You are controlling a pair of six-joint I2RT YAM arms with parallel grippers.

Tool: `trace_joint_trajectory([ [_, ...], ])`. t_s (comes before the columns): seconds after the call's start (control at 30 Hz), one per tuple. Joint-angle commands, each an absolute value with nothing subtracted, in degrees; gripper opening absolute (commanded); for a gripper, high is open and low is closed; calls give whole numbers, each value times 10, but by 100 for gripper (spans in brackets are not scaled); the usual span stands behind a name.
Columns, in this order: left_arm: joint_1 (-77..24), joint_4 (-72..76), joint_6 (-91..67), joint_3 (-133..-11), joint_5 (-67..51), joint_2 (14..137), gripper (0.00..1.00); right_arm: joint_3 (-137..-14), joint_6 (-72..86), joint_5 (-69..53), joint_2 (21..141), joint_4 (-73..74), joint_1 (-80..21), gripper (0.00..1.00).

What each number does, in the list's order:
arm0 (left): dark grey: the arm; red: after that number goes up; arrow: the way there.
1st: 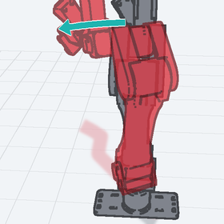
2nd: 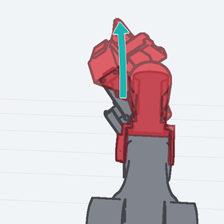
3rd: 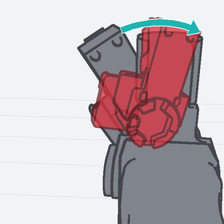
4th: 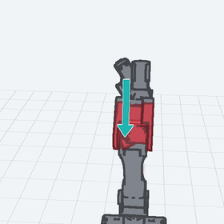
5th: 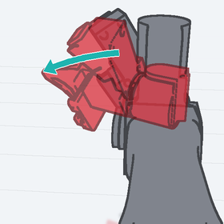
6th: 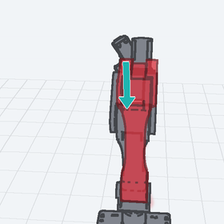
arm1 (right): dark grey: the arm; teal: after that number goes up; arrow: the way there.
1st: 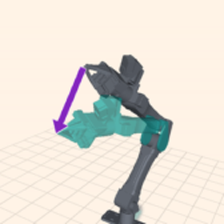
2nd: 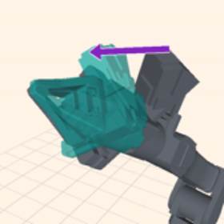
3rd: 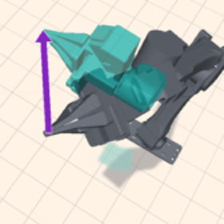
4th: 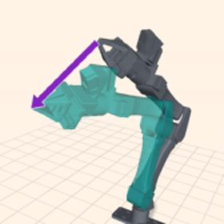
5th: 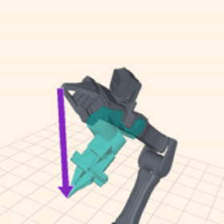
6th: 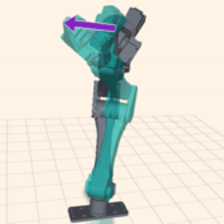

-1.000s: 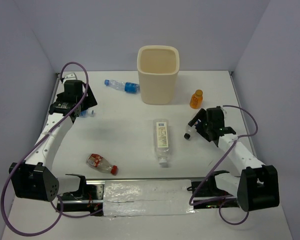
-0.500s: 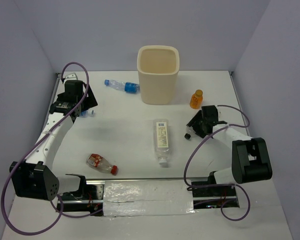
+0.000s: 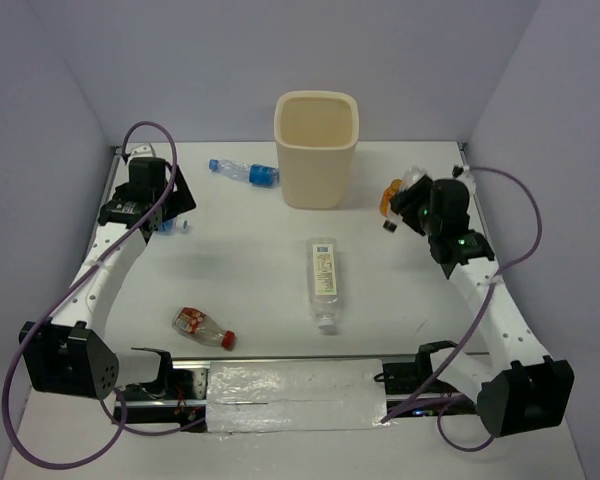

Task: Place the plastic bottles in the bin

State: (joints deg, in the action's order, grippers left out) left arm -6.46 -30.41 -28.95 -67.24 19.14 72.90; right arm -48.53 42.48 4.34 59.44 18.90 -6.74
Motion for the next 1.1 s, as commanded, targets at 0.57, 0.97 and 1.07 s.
trace_joint_trajectory([
  [0.57, -48, -393, -359, -695, 221, 707, 99, -1277, 344, 194, 1096, 255, -223, 51],
  [0.97, 80, -385, -396, -668, 108, 716, 99, -1303, 316, 154, 1101, 270, -242, 100],
  [1.07, 100, -383, -410, -684, 92, 748, 99, -1270, 306, 147, 1044, 274, -243, 100],
])
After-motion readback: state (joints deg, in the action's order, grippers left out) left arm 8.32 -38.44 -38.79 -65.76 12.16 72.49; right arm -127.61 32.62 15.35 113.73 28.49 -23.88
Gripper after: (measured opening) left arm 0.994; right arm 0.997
